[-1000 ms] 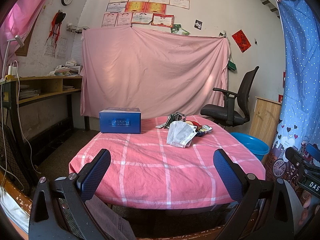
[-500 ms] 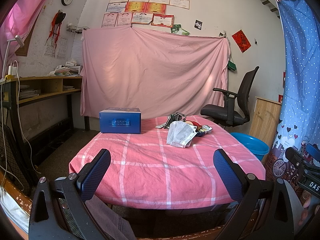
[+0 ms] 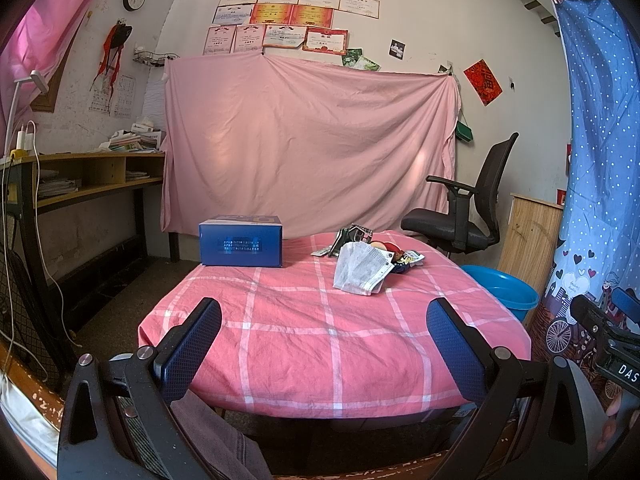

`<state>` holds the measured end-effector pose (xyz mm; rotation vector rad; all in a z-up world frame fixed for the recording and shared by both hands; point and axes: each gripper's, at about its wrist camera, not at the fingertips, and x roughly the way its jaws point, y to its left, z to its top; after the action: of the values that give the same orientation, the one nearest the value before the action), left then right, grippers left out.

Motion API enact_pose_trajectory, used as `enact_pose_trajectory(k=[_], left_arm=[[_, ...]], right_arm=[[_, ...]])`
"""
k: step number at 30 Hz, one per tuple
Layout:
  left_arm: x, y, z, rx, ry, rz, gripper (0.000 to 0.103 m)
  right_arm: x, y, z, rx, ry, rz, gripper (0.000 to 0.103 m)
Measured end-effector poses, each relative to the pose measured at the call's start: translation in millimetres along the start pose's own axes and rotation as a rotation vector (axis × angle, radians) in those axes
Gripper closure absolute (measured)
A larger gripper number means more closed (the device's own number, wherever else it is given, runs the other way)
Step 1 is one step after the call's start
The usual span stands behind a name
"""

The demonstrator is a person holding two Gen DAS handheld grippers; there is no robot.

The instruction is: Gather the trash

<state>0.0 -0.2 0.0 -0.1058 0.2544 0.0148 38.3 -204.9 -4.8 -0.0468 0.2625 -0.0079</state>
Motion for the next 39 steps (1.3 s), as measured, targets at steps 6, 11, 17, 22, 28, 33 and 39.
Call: enact_pose_trajectory(k=[6, 11, 17, 22, 28, 33, 39], left_arm=[[0.1, 0.0, -0.1, 0.001, 0.001, 0.001, 0.003], [0.0, 0.1, 0.0, 0.002, 0.005, 0.002, 0.003], [6.0, 1.6, -0.6, 0.005, 0.026, 0.011, 0.003], [20.3, -2.1, 4.9, 0.026, 0.034, 0.035, 0.002], [41.3, 4.2, 9.7, -0.004, 0.048, 0.050, 0.003], [59.2, 3.4, 18.4, -0.007, 0.027, 0.058, 0.003], [88.6, 1.5, 26.1, -0.023, 0.027, 0.056, 0.003]], right_arm=[[0.3, -0.3, 0.0, 0.003, 0.001, 0.000, 0.000], [2.9, 3.0, -4.2, 0.004, 0.003, 0.007, 0.000], [6.2, 2.5, 1.7, 0.020, 0.013, 0.042, 0.000], [17.9, 0.6, 9.4, 0.013, 0.013, 0.058, 0.000], [39.1, 0.0, 13.9, -0.004, 0.005, 0.070, 0.000], [59.1, -4.1, 18.7, 0.003, -0.009, 0.068, 0.000], [87.3, -9.1, 23.5, 0.009, -0.015, 0.065, 0.000]])
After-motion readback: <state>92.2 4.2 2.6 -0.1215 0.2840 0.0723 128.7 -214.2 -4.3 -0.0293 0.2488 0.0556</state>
